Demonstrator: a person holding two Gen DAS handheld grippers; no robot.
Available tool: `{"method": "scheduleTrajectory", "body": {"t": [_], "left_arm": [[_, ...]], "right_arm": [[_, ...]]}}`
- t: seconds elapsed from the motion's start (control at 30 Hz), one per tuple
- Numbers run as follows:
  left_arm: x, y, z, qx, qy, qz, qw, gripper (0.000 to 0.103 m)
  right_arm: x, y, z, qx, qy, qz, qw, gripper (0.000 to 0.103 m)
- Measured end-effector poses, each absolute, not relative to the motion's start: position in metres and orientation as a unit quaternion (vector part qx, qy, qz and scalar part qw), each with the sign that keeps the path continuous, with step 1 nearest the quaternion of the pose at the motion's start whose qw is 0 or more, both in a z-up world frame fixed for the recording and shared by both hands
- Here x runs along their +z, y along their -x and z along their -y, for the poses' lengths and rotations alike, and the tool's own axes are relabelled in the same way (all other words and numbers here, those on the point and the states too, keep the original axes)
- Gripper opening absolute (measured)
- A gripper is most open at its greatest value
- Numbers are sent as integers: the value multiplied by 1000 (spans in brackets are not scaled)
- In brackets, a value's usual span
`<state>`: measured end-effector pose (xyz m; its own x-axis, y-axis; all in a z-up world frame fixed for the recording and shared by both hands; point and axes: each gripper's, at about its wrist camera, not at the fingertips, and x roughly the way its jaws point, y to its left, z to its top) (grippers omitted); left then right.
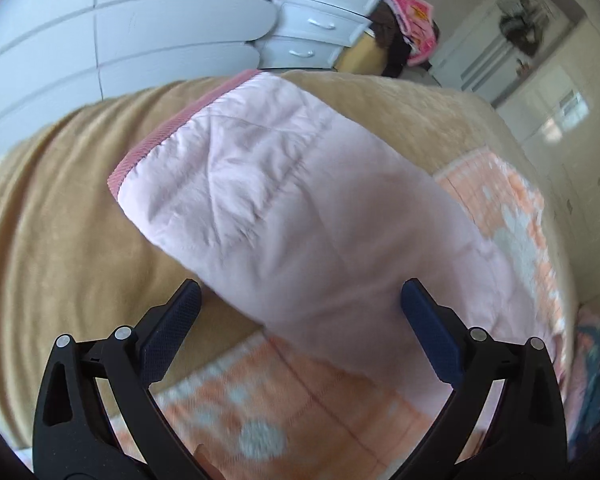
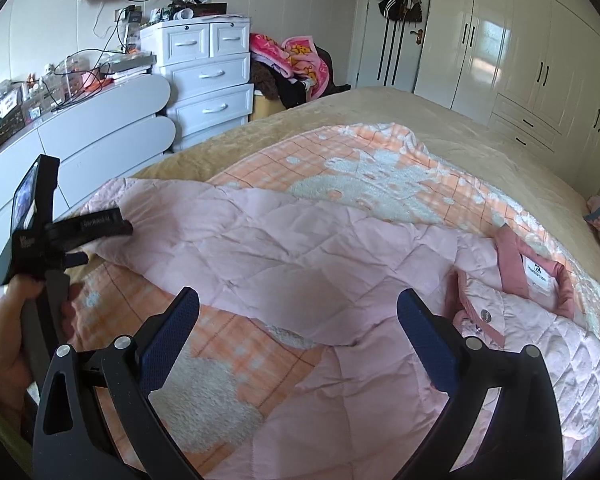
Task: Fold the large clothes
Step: 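Move the left tool to the other sleeve cuff, then grasp the other sleeve cuff with the left tool and lift it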
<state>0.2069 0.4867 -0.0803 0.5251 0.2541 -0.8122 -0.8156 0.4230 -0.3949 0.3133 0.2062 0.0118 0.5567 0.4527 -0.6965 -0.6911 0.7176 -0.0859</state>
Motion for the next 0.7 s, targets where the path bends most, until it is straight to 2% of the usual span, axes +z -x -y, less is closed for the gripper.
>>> {"method": "scheduleTrajectory", "body": {"t": [0.3,0.33,0.4,0.43,0.53,0.57,0.7], "left_arm": [[-91,-207,-504,374,435,-299,763,92],[-90,-206,-504,381,434,-290,763,88],[-87,-210,-502,390,421,-288,767,60],[-84,-212,-500,394,413,-288,769,54],[-65,-211,-494,407,387,-273,781,17],[-56,-208,-494,402,387,-259,788,13],[-8,-201,-486,354,388,-211,824,11]], "right_arm": [[6,-330,-163,293,184,-343,873,99],[5,-333,-156,287,183,-345,875,99],[4,-336,-143,280,184,-346,877,99],[3,-337,-134,276,186,-346,877,99],[2,-340,-112,259,184,-346,883,99],[2,-342,-100,256,181,-350,883,99],[4,-346,-68,235,169,-354,889,99]]}}
